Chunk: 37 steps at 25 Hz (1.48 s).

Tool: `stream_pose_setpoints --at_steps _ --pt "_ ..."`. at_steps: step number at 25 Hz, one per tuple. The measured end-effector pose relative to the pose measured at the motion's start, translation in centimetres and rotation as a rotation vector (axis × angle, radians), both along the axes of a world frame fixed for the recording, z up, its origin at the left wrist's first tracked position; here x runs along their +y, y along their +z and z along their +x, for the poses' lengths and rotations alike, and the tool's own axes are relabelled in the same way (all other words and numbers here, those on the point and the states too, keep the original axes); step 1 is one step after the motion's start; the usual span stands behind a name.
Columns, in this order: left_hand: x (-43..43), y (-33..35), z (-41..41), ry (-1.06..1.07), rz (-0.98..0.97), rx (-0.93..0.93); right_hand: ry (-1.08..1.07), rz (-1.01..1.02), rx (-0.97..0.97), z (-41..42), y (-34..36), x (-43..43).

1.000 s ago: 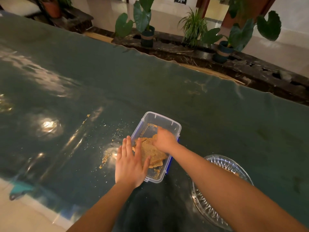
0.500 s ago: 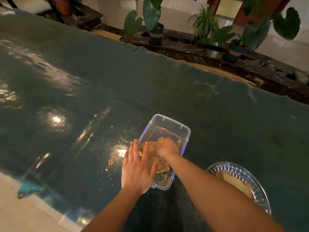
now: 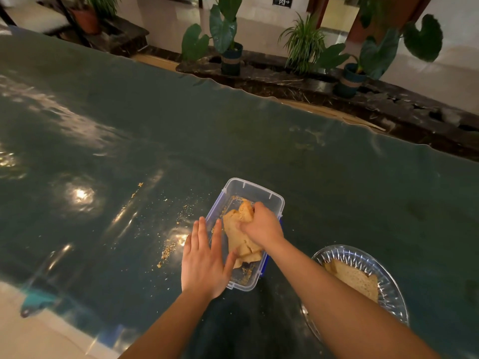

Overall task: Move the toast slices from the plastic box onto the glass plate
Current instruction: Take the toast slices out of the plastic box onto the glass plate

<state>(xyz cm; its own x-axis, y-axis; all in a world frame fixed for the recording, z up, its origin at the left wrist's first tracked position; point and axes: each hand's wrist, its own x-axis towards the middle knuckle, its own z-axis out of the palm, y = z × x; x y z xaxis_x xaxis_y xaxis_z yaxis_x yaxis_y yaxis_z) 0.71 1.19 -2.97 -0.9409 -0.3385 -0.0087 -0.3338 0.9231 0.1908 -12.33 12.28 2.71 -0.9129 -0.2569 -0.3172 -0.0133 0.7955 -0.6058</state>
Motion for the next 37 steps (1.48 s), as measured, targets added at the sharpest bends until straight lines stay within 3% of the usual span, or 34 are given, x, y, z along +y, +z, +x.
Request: stream_pose_setpoints --at_steps 12,21,30,34,37 --pt "0.1 0.5 0.0 -0.001 0.002 -0.035 -0.39 -0.448 -0.025 2.9 4.5 11.5" --pt "0.2 1.1 0.0 -0.01 0.012 -0.043 -0.615 -0.453 -0.003 6.4 4.2 22.2" --pt "0.4 1.8 0.0 -0.018 0.009 -0.065 -0.78 -0.677 -0.164 8.6 0.9 27.2" --pt "0.4 1.9 0.0 -0.023 0.008 -0.07 -0.826 -0.682 -0.247 9.2 -1.4 28.1" --pt "0.5 1.9 0.0 -0.03 0.003 -0.07 -0.825 -0.455 -0.182 9.4 -2.7 28.9"
